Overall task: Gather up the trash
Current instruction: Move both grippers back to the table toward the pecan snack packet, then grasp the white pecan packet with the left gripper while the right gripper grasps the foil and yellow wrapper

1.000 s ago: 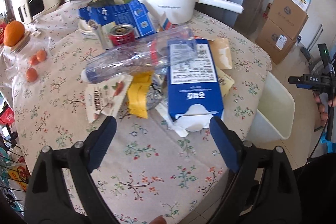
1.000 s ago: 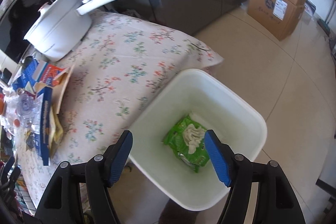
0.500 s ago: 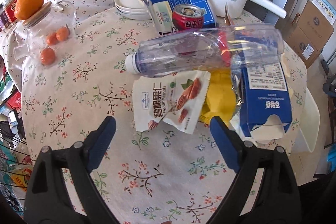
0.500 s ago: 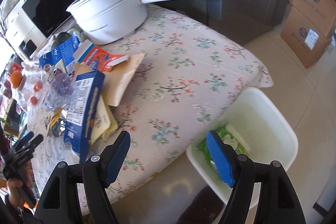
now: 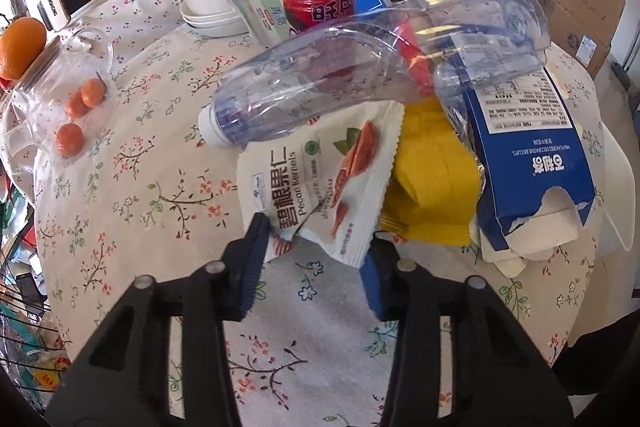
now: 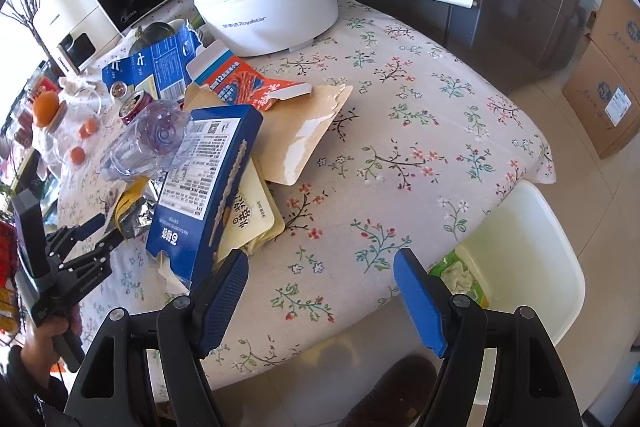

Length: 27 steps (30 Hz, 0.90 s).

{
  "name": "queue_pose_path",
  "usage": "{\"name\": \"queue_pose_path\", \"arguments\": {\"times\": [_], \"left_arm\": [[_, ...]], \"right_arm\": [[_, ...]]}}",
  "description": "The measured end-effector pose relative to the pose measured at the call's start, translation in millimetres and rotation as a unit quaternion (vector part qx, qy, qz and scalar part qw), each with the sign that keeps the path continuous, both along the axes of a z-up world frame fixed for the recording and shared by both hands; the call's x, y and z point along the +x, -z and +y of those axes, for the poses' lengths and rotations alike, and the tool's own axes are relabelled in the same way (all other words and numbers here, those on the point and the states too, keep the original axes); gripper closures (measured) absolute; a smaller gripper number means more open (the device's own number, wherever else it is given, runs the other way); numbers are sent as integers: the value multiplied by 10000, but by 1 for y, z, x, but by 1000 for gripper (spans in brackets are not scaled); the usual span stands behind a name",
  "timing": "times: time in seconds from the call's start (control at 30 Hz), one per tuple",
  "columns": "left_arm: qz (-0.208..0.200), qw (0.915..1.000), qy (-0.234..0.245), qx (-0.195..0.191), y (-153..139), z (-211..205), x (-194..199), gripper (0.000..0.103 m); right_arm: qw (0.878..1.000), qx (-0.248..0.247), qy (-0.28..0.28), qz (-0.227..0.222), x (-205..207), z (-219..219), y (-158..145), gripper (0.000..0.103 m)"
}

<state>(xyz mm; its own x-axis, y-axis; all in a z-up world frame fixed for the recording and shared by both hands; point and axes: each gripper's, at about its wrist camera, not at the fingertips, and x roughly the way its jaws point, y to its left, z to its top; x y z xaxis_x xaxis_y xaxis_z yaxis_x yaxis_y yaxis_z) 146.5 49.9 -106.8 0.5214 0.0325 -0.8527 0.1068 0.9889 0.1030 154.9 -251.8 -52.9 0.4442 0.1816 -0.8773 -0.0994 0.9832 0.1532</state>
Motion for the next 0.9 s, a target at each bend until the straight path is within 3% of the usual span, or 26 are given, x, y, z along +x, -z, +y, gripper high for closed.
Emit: {"name": "queue_pose_path", "arguments": {"times": [0.1, 0.17, 0.2, 0.6, 0.9], "left_arm": [[-34, 9998, -29, -186, -6, 4, -2, 67], [-69, 9996, -62, -284, -12, 5, -5, 90], [-90, 9993, -80, -351, -16, 7, -7, 91], [-213, 9895, -596, -1299, -58, 48, -45, 93], [-319, 9821, -955, -1594, -72, 86, -83, 93]], "right_arm": [[10000, -21, -32, 0, -1, 4, 0, 26], [10000, -26, -63, -7, -2, 8, -1, 26], [10000, -29, -77, -9, -2, 10, -1, 26], [9995, 134, -290, -41, 0, 55, -6, 26], [9949, 326, -945, -110, -1, 141, -8, 26]]}}
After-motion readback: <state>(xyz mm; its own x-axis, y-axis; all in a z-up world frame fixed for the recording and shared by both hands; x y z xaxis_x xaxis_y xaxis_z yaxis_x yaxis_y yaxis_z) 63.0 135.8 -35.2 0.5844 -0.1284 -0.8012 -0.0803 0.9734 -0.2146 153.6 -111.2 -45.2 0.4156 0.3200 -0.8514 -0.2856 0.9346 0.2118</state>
